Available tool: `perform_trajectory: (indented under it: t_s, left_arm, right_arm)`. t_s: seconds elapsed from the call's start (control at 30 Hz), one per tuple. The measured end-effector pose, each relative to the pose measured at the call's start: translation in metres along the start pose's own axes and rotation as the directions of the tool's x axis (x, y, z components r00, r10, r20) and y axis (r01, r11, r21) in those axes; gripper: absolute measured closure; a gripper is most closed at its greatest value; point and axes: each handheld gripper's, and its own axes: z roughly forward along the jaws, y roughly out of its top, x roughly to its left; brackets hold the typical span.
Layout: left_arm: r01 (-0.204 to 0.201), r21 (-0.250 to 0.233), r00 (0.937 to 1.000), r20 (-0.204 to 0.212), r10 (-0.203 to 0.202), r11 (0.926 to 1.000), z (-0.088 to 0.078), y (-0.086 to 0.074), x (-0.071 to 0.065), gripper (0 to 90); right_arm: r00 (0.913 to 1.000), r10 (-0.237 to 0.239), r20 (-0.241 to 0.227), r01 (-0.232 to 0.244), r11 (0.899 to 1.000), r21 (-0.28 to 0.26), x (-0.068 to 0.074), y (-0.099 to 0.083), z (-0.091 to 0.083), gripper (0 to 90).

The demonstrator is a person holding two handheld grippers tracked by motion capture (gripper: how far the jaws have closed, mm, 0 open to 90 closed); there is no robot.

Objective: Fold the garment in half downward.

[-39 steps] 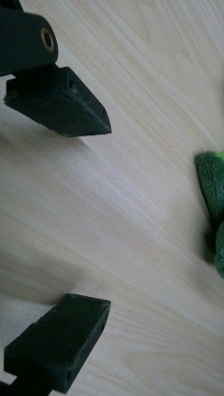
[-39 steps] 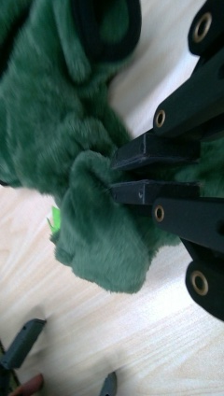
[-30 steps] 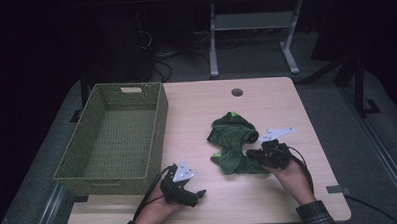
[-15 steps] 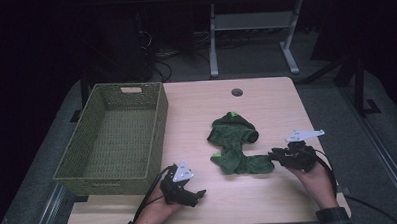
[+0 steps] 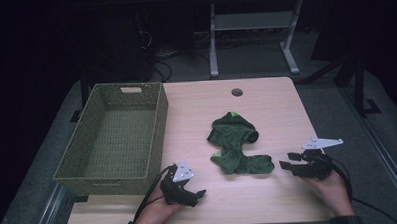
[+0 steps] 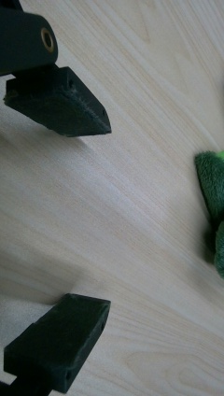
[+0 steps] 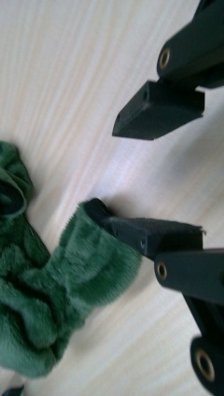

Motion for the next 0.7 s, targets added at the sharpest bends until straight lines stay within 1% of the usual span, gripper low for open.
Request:
perform_trajectory:
  t_s: [0.03, 0.07, 0.1, 0.13, 0.17, 0.2, 0.23, 0.27, 0.3, 0.33, 0.4, 0.43, 0.47, 0.5, 0.53, 0.6, 0.7]
  left_arm:
    - [0.000, 0.000, 1.0000, 0.000, 0.000, 1.0000, 0.000, 0.000, 0.000, 12.5]
    - [0.000, 0.000, 1.0000, 0.000, 0.000, 1.0000, 0.000, 0.000, 0.000, 12.5]
    - [0.000, 0.000, 1.0000, 0.000, 0.000, 1.0000, 0.000, 0.000, 0.000, 12.5]
    - [0.000, 0.000, 1.0000, 0.000, 0.000, 1.0000, 0.000, 0.000, 0.000, 12.5]
    - [0.000, 0.000, 1.0000, 0.000, 0.000, 1.0000, 0.000, 0.000, 0.000, 12.6]
    - [0.000, 0.000, 1.0000, 0.000, 0.000, 1.0000, 0.000, 0.000, 0.000, 12.5]
    - [0.001, 0.000, 1.0000, 0.000, -0.001, 1.0000, 0.000, 0.000, 0.000, 12.5]
    - [0.000, 0.000, 1.0000, 0.000, 0.000, 1.0000, 0.000, 0.000, 0.000, 12.5]
    - [0.001, 0.000, 1.0000, 0.000, -0.001, 1.0000, 0.000, 0.000, 0.000, 12.5]
    - [0.000, 0.000, 1.0000, 0.000, 0.000, 1.0000, 0.000, 0.000, 0.000, 12.6]
    - [0.000, 0.000, 1.0000, 0.000, 0.000, 1.0000, 0.000, 0.000, 0.000, 12.5]
    - [0.000, 0.000, 1.0000, 0.000, 0.000, 1.0000, 0.000, 0.000, 0.000, 12.5]
    - [0.000, 0.000, 1.0000, 0.000, 0.000, 1.0000, 0.000, 0.000, 0.000, 12.5]
    - [0.000, 0.000, 1.0000, 0.000, 0.000, 1.0000, 0.000, 0.000, 0.000, 12.5]
    - [0.001, 0.000, 1.0000, 0.000, -0.001, 1.0000, 0.000, 0.000, 0.000, 12.5]
    - [0.000, 0.000, 1.0000, 0.000, 0.000, 1.0000, 0.000, 0.000, 0.000, 12.5]
    - [0.000, 0.001, 1.0000, 0.001, 0.000, 1.0000, 0.000, 0.000, 0.000, 12.5]
  right_arm:
    - [0.9998, 0.009, -0.016, -0.009, 1.000, 0.006, 0.000, -0.002, -0.001, 42.9]
    - [0.9999, 0.000, -0.017, 0.000, 1.000, 0.014, 0.000, -0.003, 0.000, 40.0]
    - [0.9998, -0.003, -0.019, 0.003, 1.000, 0.021, 0.002, -0.004, 0.000, 38.6]
    - [0.9998, -0.016, -0.012, 0.016, 1.000, 0.025, 0.004, -0.006, 0.001, 38.6]
    - [0.9996, -0.022, -0.020, 0.022, 0.999, 0.028, 0.006, -0.008, 0.002, 39.1]
    - [0.9991, -0.025, -0.035, 0.026, 0.999, 0.029, 0.007, -0.009, 0.004, 41.5]
    - [0.9976, -0.037, -0.058, 0.039, 0.999, 0.029, 0.009, -0.011, 0.007, 44.2]
    - [0.9967, -0.042, -0.070, 0.044, 0.998, 0.035, 0.010, -0.012, 0.008, 45.1]
    - [0.9946, -0.045, -0.093, 0.050, 0.998, 0.047, 0.012, -0.012, 0.010, 46.1]
    - [0.9934, -0.050, -0.103, 0.056, 0.997, 0.051, 0.013, -0.013, 0.012, 46.3]
    - [0.9913, -0.050, -0.122, 0.058, 0.996, 0.066, 0.016, -0.012, 0.016, 50.1]
    - [0.9903, -0.060, -0.125, 0.068, 0.996, 0.065, 0.016, -0.012, 0.018, 51.1]
    - [0.9903, -0.048, -0.131, 0.058, 0.996, 0.073, 0.017, -0.011, 0.019, 52.0]
    - [0.9889, -0.045, -0.141, 0.055, 0.996, 0.069, 0.017, -0.011, 0.020, 52.7]
    - [0.9883, -0.053, -0.143, 0.063, 0.996, 0.069, 0.016, -0.011, 0.022, 52.7]
    - [0.9876, -0.047, -0.150, 0.058, 0.996, 0.072, 0.016, -0.010, 0.024, 53.6]
    - [0.9858, -0.029, -0.165, 0.041, 0.997, 0.069, 0.015, -0.008, 0.026, 56.4]
